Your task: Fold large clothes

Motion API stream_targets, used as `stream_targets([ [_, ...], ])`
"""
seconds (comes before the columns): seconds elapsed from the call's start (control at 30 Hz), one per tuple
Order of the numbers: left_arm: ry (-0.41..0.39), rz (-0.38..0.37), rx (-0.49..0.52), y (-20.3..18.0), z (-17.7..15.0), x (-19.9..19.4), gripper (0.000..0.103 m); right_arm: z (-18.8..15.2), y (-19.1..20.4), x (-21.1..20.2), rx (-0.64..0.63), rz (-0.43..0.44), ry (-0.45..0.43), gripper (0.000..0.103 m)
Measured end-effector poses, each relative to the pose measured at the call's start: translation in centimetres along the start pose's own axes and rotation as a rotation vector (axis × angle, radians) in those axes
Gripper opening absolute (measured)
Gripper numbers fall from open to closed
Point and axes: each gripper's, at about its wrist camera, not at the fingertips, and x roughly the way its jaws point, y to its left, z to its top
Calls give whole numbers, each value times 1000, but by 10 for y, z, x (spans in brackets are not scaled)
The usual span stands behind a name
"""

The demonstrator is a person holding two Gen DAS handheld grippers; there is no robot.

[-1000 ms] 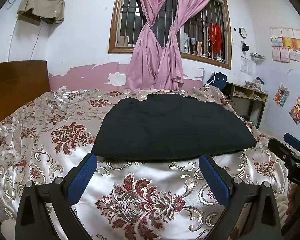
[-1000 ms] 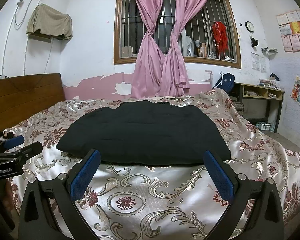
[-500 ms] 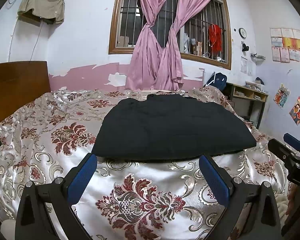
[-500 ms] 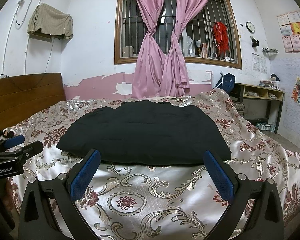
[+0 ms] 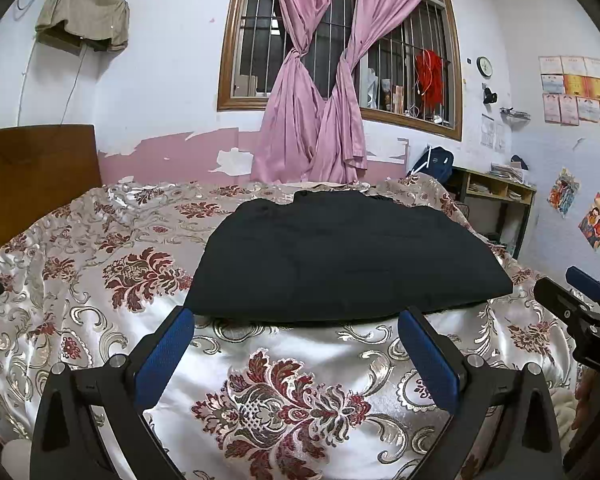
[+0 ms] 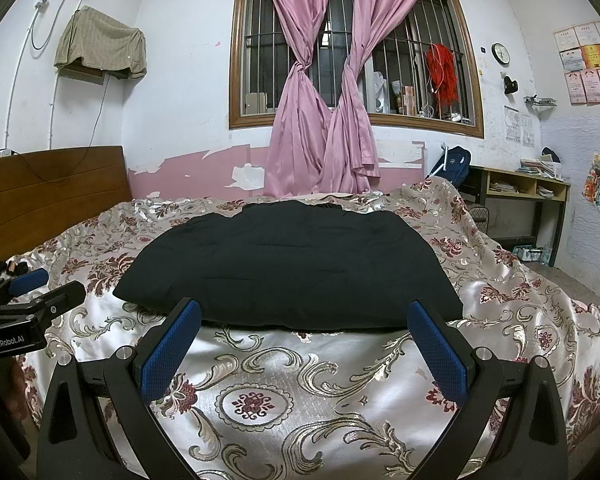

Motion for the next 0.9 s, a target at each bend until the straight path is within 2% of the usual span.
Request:
stream_targets([
  [0.9, -3, -2, 1, -1, 0, 0, 103, -1, 0, 0, 2, 1, 0, 101],
])
